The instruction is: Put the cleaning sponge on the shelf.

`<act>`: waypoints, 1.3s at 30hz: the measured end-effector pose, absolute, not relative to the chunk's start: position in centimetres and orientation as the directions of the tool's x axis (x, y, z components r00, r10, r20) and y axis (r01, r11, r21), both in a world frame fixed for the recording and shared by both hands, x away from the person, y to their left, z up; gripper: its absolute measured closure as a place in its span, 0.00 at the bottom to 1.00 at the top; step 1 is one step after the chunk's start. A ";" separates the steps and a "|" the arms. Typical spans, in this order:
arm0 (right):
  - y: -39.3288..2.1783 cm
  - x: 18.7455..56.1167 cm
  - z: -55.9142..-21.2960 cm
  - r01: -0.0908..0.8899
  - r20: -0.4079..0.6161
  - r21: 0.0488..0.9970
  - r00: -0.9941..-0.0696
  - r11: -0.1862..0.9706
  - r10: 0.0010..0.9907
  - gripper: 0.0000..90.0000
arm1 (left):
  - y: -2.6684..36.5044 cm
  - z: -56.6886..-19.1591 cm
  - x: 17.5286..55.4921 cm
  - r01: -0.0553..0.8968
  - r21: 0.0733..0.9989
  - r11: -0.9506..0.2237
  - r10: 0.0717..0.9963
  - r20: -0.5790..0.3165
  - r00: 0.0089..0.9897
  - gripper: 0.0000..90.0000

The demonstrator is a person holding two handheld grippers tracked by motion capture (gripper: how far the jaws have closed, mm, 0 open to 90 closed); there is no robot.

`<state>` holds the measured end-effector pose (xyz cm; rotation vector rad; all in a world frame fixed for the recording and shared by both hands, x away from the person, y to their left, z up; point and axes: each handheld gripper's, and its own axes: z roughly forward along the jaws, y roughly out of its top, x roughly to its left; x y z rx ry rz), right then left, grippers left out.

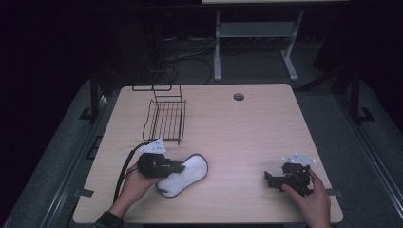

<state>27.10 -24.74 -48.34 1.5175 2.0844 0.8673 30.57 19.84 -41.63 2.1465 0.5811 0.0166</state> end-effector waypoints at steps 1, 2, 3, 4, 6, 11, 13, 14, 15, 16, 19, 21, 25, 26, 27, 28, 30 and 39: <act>-24.7 27.1 -48.3 0.687 0.027 0.695 -0.317 0.210 0.948 0.00 | 20.0 -41.3 30.5 0.393 0.775 -0.495 0.413 -0.188 0.891 0.86; -24.7 27.1 -48.3 0.687 0.027 0.695 -0.317 0.210 0.948 0.00 | 20.0 -41.3 30.5 0.393 0.775 -0.495 0.413 -0.188 0.891 0.86; -24.7 27.1 -48.3 0.687 0.027 0.696 -0.318 0.211 0.948 0.00 | 20.1 -41.0 30.5 0.386 0.778 -0.497 0.420 -0.174 0.891 0.87; -24.7 27.1 -48.3 0.687 0.027 0.696 -0.318 0.211 0.948 0.00 | 20.1 -41.0 30.5 0.386 0.778 -0.497 0.420 -0.174 0.891 0.87; -24.7 27.1 -48.3 0.687 0.027 0.696 -0.318 0.211 0.948 0.00 | 20.3 -40.8 30.5 0.381 0.778 -0.500 0.427 -0.162 0.890 0.87; -24.7 27.1 -48.3 0.687 0.027 0.696 -0.318 0.211 0.948 0.00 | 20.5 -40.6 30.6 0.380 0.777 -0.503 0.428 -0.158 0.890 0.87; -24.7 27.1 -48.3 0.687 0.027 0.695 -0.317 0.210 0.948 0.00 | 20.5 -40.4 30.7 0.376 0.779 -0.502 0.427 -0.155 0.891 0.87; -24.7 27.1 -48.3 0.687 0.027 0.695 -0.317 0.210 0.948 0.00 | 20.6 -40.2 30.7 0.373 0.779 -0.504 0.424 -0.153 0.893 0.87; -24.7 27.1 -48.3 0.687 0.027 0.695 -0.318 0.211 0.948 0.00 | 20.6 -40.2 30.7 0.372 0.781 -0.501 0.424 -0.154 0.893 0.87; -24.7 27.1 -48.3 0.687 0.027 0.695 -0.318 0.211 0.948 0.00 | 20.6 -40.1 30.7 0.372 0.780 -0.503 0.423 -0.153 0.893 0.87; -24.7 27.1 -48.3 0.687 0.027 0.695 -0.318 0.211 0.948 0.00 | 20.6 -39.8 30.8 0.366 0.780 -0.508 0.422 -0.145 0.895 0.87; -24.7 27.1 -48.3 0.687 0.027 0.695 -0.317 0.210 0.948 0.00 | 20.7 -39.5 30.9 0.365 0.781 -0.506 0.422 -0.145 0.895 0.87; -24.7 27.1 -48.3 0.687 0.027 0.695 -0.317 0.210 0.948 0.00 | 21.0 -39.0 31.2 0.365 0.785 -0.501 0.423 -0.146 0.895 0.87; -24.7 27.1 -48.3 0.687 0.027 0.695 -0.317 0.210 0.948 0.00 | 21.0 -39.0 31.2 0.365 0.785 -0.501 0.423 -0.146 0.895 0.87; -24.7 27.1 -48.3 0.687 0.027 0.695 -0.317 0.210 0.948 0.00 | 21.2 -38.9 31.4 0.369 0.785 -0.497 0.425 -0.150 0.892 0.87; -24.7 27.1 -48.3 0.687 0.027 0.695 -0.317 0.210 0.948 0.00 | 21.2 -38.9 31.4 0.369 0.785 -0.497 0.425 -0.150 0.892 0.87; -24.7 27.1 -48.3 0.687 0.027 0.695 -0.317 0.211 0.948 0.00 | 21.3 -38.7 31.6 0.371 0.787 -0.492 0.429 -0.152 0.891 0.87; -24.7 27.1 -48.3 0.687 0.027 0.695 -0.317 0.211 0.948 0.00 | 21.9 -37.8 32.6 0.376 0.800 -0.467 0.444 -0.156 0.882 0.87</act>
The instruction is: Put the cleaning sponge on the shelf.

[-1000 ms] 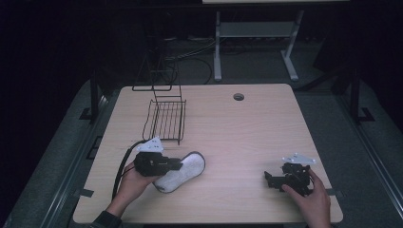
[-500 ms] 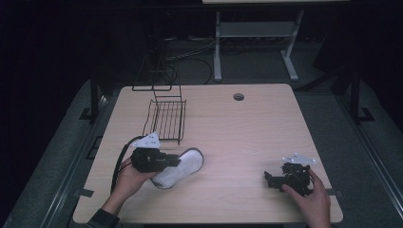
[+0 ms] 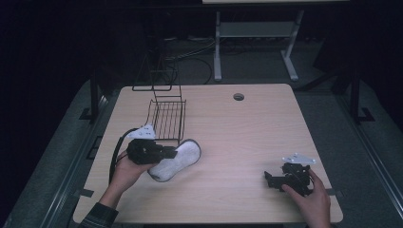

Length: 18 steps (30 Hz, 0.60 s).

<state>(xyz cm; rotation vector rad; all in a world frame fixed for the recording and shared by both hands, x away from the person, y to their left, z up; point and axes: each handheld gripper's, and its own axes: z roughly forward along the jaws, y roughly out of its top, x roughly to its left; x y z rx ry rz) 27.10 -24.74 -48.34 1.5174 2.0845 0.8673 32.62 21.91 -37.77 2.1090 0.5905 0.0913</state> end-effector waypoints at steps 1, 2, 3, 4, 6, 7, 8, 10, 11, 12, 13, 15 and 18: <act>-24.7 27.1 -48.3 0.687 0.027 0.695 -0.317 0.211 0.948 0.00 | 21.9 -37.8 32.6 0.376 0.800 -0.467 0.444 -0.156 0.882 0.87; -24.7 27.1 -48.3 0.687 0.027 0.695 -0.318 0.211 0.948 0.00 | 22.0 -37.7 32.7 0.378 0.800 -0.467 0.447 -0.156 0.881 0.87; -24.7 27.1 -48.3 0.687 0.027 0.695 -0.317 0.211 0.948 0.00 | 22.1 -37.6 32.8 0.376 0.800 -0.467 0.448 -0.152 0.881 0.87; -24.7 27.1 -48.3 0.687 0.027 0.695 -0.318 0.211 0.948 0.00 | 22.2 -37.5 33.0 0.377 0.802 -0.464 0.450 -0.153 0.879 0.87; -24.7 27.1 -48.3 0.687 0.027 0.695 -0.317 0.210 0.948 0.00 | 22.3 -37.3 33.2 0.380 0.804 -0.457 0.455 -0.155 0.877 0.87; -24.7 27.1 -48.3 0.687 0.027 0.695 -0.317 0.211 0.948 0.00 | 22.4 -37.2 33.3 0.379 0.803 -0.459 0.456 -0.153 0.877 0.87; -24.7 27.1 -48.3 0.687 0.027 0.695 -0.317 0.211 0.948 0.00 | 22.5 -37.2 33.4 0.381 0.805 -0.454 0.460 -0.154 0.874 0.87; -24.7 27.1 -48.3 0.687 0.027 0.695 -0.317 0.210 0.948 0.00 | 22.8 -37.0 33.7 0.382 0.809 -0.446 0.467 -0.154 0.871 0.87; -24.7 27.1 -48.3 0.687 0.027 0.695 -0.317 0.210 0.948 0.00 | 22.8 -37.0 33.7 0.382 0.809 -0.446 0.467 -0.154 0.871 0.87; -24.7 27.1 -48.3 0.687 0.027 0.695 -0.317 0.210 0.948 0.00 | 22.9 -36.9 33.8 0.385 0.809 -0.444 0.468 -0.157 0.870 0.87; -24.7 27.1 -48.3 0.687 0.026 0.696 -0.317 0.211 0.948 0.00 | 23.0 -36.8 33.9 0.384 0.811 -0.442 0.470 -0.155 0.869 0.87; -24.7 27.1 -48.3 0.687 0.027 0.695 -0.317 0.210 0.948 0.00 | 23.3 -36.7 34.2 0.386 0.811 -0.440 0.475 -0.155 0.866 0.87; -24.7 27.1 -48.3 0.687 0.027 0.695 -0.318 0.211 0.948 0.00 | 23.6 -36.6 34.5 0.389 0.814 -0.431 0.483 -0.156 0.862 0.87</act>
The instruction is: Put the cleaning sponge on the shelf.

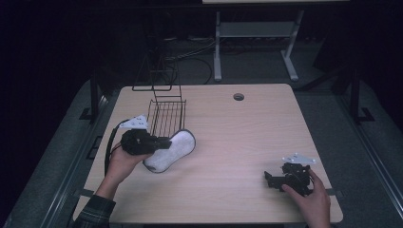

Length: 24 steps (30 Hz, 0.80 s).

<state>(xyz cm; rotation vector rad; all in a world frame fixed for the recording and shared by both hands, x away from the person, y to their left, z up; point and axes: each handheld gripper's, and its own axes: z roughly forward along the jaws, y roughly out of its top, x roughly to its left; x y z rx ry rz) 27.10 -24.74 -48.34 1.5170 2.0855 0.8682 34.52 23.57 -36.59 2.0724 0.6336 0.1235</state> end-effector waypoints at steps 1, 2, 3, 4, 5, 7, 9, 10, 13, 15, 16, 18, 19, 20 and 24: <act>-24.7 27.1 -48.3 0.687 0.027 0.695 -0.319 0.211 0.948 0.00 | 23.7 -36.5 34.7 0.391 0.814 -0.429 0.487 -0.156 0.860 0.87; -24.7 27.1 -48.3 0.687 0.027 0.695 -0.318 0.211 0.948 0.00 | 23.8 -36.5 34.8 0.393 0.815 -0.427 0.489 -0.157 0.858 0.87; -24.7 27.1 -48.3 0.687 0.028 0.695 -0.318 0.210 0.948 0.00 | 23.9 -36.5 35.0 0.394 0.816 -0.422 0.494 -0.158 0.855 0.87; -24.7 27.1 -48.3 0.687 0.028 0.695 -0.318 0.210 0.948 0.00 | 24.0 -36.4 35.1 0.396 0.817 -0.420 0.498 -0.158 0.853 0.87; -24.7 27.1 -48.3 0.687 0.028 0.695 -0.318 0.210 0.948 0.00 | 24.1 -36.4 35.2 0.397 0.816 -0.420 0.500 -0.157 0.852 0.87; -24.7 27.1 -48.3 0.687 0.028 0.695 -0.319 0.211 0.947 0.00 | 24.3 -36.3 35.5 0.400 0.821 -0.408 0.503 -0.164 0.849 0.87; -24.7 27.1 -48.3 0.688 0.030 0.696 -0.317 0.207 0.948 0.00 | 24.5 -36.2 35.7 0.405 0.819 -0.406 0.507 -0.167 0.846 0.87; -24.7 27.1 -48.3 0.687 0.028 0.696 -0.318 0.210 0.948 0.00 | 24.7 -36.2 35.9 0.408 0.822 -0.398 0.510 -0.172 0.843 0.87; -24.7 27.1 -48.3 0.687 0.028 0.695 -0.319 0.211 0.947 0.00 | 25.1 -36.1 36.4 0.411 0.825 -0.388 0.515 -0.176 0.839 0.87; -24.7 27.1 -48.3 0.687 0.029 0.696 -0.318 0.209 0.948 0.00 | 25.4 -36.0 36.7 0.412 0.826 -0.384 0.520 -0.175 0.836 0.87; -24.7 27.1 -48.3 0.687 0.028 0.695 -0.318 0.210 0.948 0.00 | 25.5 -35.9 36.8 0.414 0.827 -0.381 0.524 -0.176 0.833 0.87; -24.7 27.1 -48.3 0.687 0.028 0.695 -0.318 0.210 0.948 0.00 | 25.8 -35.8 37.2 0.417 0.829 -0.373 0.533 -0.177 0.828 0.87; -24.7 27.1 -48.3 0.687 0.027 0.695 -0.318 0.211 0.948 0.00 | 25.9 -35.8 37.3 0.418 0.829 -0.372 0.532 -0.179 0.828 0.87; -24.8 27.1 -48.3 0.687 0.026 0.695 -0.319 0.213 0.947 0.00 | 26.1 -35.7 37.5 0.421 0.828 -0.370 0.535 -0.181 0.825 0.87; -24.7 27.1 -48.3 0.687 0.027 0.695 -0.317 0.210 0.948 0.00 | 26.5 -35.5 38.1 0.426 0.830 -0.360 0.550 -0.179 0.816 0.87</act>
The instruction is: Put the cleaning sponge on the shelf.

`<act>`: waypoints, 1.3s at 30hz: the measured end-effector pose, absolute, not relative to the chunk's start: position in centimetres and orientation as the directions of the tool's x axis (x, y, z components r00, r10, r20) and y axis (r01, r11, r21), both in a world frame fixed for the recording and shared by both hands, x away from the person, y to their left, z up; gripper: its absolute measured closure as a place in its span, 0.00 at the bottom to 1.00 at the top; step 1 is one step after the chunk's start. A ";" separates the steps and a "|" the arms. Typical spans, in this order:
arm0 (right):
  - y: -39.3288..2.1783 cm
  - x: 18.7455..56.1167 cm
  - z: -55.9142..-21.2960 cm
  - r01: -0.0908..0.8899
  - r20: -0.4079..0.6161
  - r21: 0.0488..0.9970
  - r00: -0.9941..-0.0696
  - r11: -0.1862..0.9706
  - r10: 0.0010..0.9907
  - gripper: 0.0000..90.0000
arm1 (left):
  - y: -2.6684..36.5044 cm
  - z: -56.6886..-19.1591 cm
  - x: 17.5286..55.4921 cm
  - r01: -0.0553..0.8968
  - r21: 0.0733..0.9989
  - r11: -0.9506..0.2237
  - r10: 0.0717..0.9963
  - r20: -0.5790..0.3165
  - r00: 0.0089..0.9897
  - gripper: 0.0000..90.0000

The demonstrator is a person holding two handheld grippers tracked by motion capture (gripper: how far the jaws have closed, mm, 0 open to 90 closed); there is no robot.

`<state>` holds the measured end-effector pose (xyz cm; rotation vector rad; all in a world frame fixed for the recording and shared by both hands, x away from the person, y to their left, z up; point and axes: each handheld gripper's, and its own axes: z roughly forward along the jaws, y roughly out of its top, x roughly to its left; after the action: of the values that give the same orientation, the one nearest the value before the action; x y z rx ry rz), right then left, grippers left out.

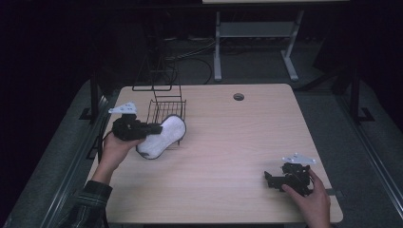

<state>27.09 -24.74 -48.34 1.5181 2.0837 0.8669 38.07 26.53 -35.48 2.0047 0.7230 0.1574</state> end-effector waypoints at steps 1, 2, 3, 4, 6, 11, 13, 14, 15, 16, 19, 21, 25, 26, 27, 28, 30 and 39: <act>-24.7 27.1 -48.3 0.687 0.026 0.696 -0.317 0.211 0.948 0.00 | 26.7 -35.4 38.2 0.428 0.830 -0.358 0.554 -0.180 0.813 0.87; -24.7 27.1 -48.3 0.687 0.026 0.696 -0.317 0.211 0.948 0.00 | 26.8 -35.3 38.5 0.425 0.831 -0.359 0.557 -0.175 0.812 0.87; -24.7 27.1 -48.3 0.687 0.026 0.696 -0.317 0.211 0.948 0.00 | 26.9 -35.3 38.6 0.422 0.836 -0.351 0.559 -0.175 0.811 0.87; -24.7 27.1 -48.3 0.687 0.026 0.696 -0.316 0.211 0.948 0.00 | 27.1 -35.2 38.8 0.427 0.835 -0.348 0.558 -0.182 0.810 0.87; -24.7 27.1 -48.3 0.687 0.026 0.696 -0.317 0.211 0.948 0.00 | 27.3 -35.1 39.2 0.426 0.835 -0.350 0.564 -0.176 0.807 0.87; -24.7 27.1 -48.3 0.687 0.027 0.695 -0.317 0.210 0.948 0.00 | 28.0 -34.7 40.3 0.430 0.839 -0.334 0.574 -0.181 0.799 0.87; -24.7 27.1 -48.3 0.687 0.027 0.696 -0.318 0.211 0.948 0.00 | 28.2 -34.6 40.7 0.435 0.838 -0.328 0.580 -0.185 0.793 0.87; -24.7 27.1 -48.3 0.687 0.027 0.696 -0.318 0.211 0.948 0.00 | 28.4 -34.6 40.9 0.437 0.838 -0.326 0.583 -0.186 0.791 0.87; -24.7 27.1 -48.3 0.687 0.027 0.696 -0.317 0.210 0.948 0.00 | 28.5 -34.6 41.2 0.441 0.839 -0.319 0.585 -0.192 0.788 0.87; -24.7 27.1 -48.3 0.687 0.027 0.696 -0.318 0.210 0.948 0.00 | 28.6 -34.7 41.4 0.443 0.839 -0.316 0.587 -0.195 0.786 0.87; -24.7 27.1 -48.3 0.687 0.027 0.696 -0.318 0.211 0.948 0.00 | 29.0 -34.9 42.1 0.449 0.840 -0.304 0.592 -0.203 0.780 0.87; -24.7 27.1 -48.3 0.687 0.027 0.696 -0.317 0.210 0.948 0.00 | 29.2 -35.1 42.4 0.454 0.837 -0.304 0.607 -0.197 0.770 0.87; -24.7 27.1 -48.3 0.687 0.027 0.696 -0.317 0.210 0.948 0.00 | 29.7 -35.5 43.3 0.470 0.833 -0.292 0.620 -0.209 0.756 0.87; -24.7 27.1 -48.3 0.687 0.027 0.696 -0.317 0.210 0.948 0.00 | 29.7 -35.6 43.4 0.474 0.831 -0.290 0.620 -0.214 0.755 0.87; -24.7 27.1 -48.3 0.687 0.027 0.696 -0.317 0.210 0.948 0.00 | 29.8 -35.6 43.7 0.476 0.831 -0.289 0.621 -0.215 0.753 0.87; -24.7 27.1 -48.3 0.687 0.027 0.696 -0.318 0.211 0.948 0.00 | 29.8 -35.7 43.9 0.480 0.829 -0.287 0.624 -0.219 0.751 0.87; -24.7 27.1 -48.3 0.687 0.027 0.696 -0.318 0.211 0.948 0.00 | 29.8 -35.8 44.4 0.483 0.827 -0.288 0.626 -0.220 0.748 0.87; -24.7 27.1 -48.3 0.687 0.027 0.696 -0.317 0.210 0.948 0.00 | 29.8 -36.9 46.2 0.513 0.808 -0.289 0.639 -0.236 0.732 0.87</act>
<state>27.10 -24.74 -48.34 1.5174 2.0843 0.8674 46.20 29.81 -36.92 1.9561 0.8804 0.1618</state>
